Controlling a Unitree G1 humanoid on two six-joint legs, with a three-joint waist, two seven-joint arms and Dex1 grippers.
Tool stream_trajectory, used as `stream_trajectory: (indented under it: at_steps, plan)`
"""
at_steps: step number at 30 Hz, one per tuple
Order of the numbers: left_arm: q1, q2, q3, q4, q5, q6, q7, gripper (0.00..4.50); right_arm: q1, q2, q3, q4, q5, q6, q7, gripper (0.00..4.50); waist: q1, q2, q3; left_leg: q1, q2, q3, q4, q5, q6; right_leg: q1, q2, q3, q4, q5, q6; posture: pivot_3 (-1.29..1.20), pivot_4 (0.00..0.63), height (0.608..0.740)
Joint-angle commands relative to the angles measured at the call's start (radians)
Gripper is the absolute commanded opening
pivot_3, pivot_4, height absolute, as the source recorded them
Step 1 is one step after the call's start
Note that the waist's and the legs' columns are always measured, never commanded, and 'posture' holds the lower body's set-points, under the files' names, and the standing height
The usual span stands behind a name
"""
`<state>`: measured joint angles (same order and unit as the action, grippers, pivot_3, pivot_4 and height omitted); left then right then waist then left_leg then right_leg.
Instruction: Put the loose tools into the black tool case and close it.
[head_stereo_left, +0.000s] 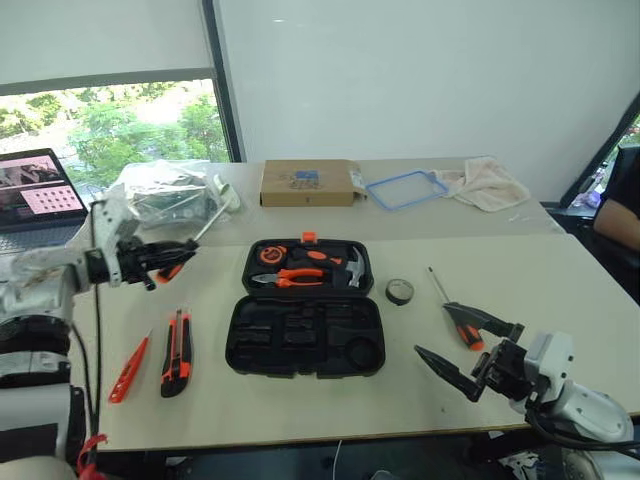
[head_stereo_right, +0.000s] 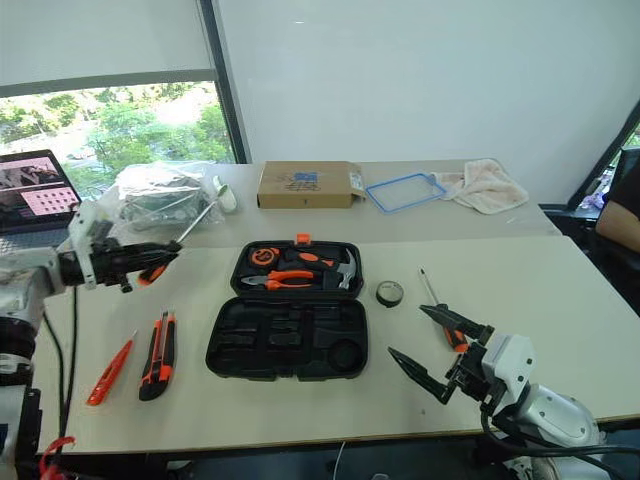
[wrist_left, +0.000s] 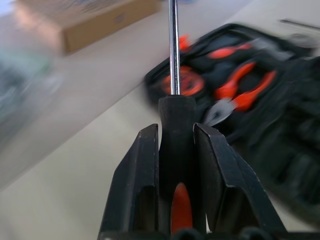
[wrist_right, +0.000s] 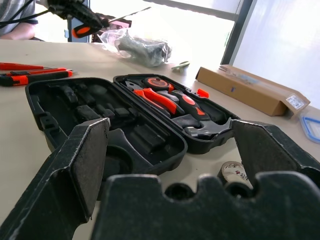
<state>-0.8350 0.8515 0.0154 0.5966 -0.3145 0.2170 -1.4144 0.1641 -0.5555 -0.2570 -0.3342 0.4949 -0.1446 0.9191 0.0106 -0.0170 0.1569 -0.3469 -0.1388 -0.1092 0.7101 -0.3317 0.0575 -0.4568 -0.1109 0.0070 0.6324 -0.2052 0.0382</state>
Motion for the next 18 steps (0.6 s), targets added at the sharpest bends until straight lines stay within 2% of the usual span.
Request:
stream_trajectory:
  at_steps: [1,4,8,18]
  plan:
    - [-0.018,-0.045,-0.151,-0.182,0.077,-0.064,-0.1,0.62,0.004,-0.014,-0.042,-0.027,0.026,-0.02,0.006,4.5,-0.001,0.0,0.0,-0.001,0.0,0.0,0.001,0.0,0.0,0.0,0.0,0.0,0.0,0.001,0.001,0.0,0.15,0.74]
    - [-0.033,-0.084,-0.257,-0.19,0.212,-0.094,-0.039,0.62,0.006,-0.013,-0.042,-0.037,0.025,-0.017,0.0,4.5,-0.009,0.0,0.0,-0.001,0.0,0.002,0.002,0.0,0.001,0.0,0.0,0.002,-0.001,0.001,0.001,0.0,0.15,0.74]
    - [-0.041,-0.143,-0.315,-0.157,0.291,-0.102,0.024,0.62,0.014,-0.006,-0.036,-0.059,0.019,-0.013,-0.017,4.5,-0.018,0.0,0.0,-0.002,0.002,0.002,0.002,0.0,0.001,-0.001,0.002,0.005,0.0,0.002,0.0,0.0,0.15,0.74]
    - [-0.067,-0.228,-0.356,-0.086,0.396,-0.178,0.112,0.62,0.067,0.015,-0.03,-0.092,0.01,-0.024,-0.036,4.5,-0.005,0.0,0.0,-0.002,0.001,0.002,0.003,0.0,0.001,-0.001,0.002,0.004,-0.001,0.002,0.001,0.0,0.15,0.74]
